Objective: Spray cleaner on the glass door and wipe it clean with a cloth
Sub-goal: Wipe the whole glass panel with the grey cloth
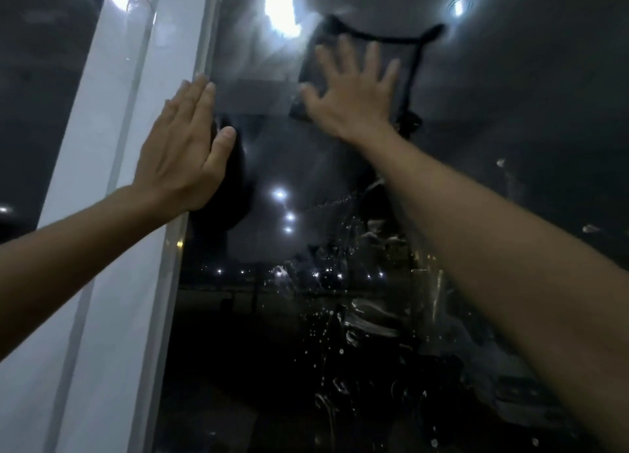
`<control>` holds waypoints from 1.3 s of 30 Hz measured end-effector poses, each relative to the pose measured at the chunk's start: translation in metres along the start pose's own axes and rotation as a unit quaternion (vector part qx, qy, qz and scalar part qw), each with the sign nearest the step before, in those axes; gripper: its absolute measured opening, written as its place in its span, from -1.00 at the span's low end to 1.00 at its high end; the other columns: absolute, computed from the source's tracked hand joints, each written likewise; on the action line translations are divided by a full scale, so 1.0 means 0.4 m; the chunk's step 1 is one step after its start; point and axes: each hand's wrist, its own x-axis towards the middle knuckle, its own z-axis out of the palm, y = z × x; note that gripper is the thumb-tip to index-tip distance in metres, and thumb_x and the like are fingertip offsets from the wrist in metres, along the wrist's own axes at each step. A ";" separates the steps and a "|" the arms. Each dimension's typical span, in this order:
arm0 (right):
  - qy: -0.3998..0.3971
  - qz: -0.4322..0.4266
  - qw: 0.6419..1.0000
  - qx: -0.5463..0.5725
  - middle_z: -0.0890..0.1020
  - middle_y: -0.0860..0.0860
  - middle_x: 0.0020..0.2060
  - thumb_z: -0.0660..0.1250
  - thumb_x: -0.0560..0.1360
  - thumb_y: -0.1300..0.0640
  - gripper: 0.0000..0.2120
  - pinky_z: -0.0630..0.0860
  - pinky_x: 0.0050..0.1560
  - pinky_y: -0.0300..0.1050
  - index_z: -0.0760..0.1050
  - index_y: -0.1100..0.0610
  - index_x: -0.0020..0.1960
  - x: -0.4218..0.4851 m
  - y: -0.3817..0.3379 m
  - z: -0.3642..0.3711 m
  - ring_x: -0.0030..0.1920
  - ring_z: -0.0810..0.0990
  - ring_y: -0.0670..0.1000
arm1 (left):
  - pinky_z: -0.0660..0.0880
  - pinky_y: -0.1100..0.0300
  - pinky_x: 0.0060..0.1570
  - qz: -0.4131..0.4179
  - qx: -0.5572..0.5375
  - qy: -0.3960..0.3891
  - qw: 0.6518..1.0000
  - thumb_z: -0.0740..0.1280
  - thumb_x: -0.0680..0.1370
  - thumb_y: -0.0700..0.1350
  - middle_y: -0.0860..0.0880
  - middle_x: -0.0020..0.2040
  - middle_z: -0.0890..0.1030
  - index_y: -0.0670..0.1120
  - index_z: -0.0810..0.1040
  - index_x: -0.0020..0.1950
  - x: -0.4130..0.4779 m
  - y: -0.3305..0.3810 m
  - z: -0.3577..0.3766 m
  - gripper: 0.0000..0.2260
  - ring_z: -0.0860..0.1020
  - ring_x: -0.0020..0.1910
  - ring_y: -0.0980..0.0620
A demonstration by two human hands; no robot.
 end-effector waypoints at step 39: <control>0.002 0.316 0.949 0.022 -0.13 -0.02 0.59 -0.09 0.55 -0.37 -0.32 -0.23 0.43 0.43 -0.09 -0.14 0.58 -0.309 0.533 -0.047 0.56 -0.21 0.20 | -0.18 -0.04 0.47 -0.030 -0.031 -0.058 0.997 -0.06 0.53 0.13 -0.17 0.57 0.00 -0.22 0.07 0.54 -0.019 0.228 0.141 -0.34 -0.06 0.55 -0.12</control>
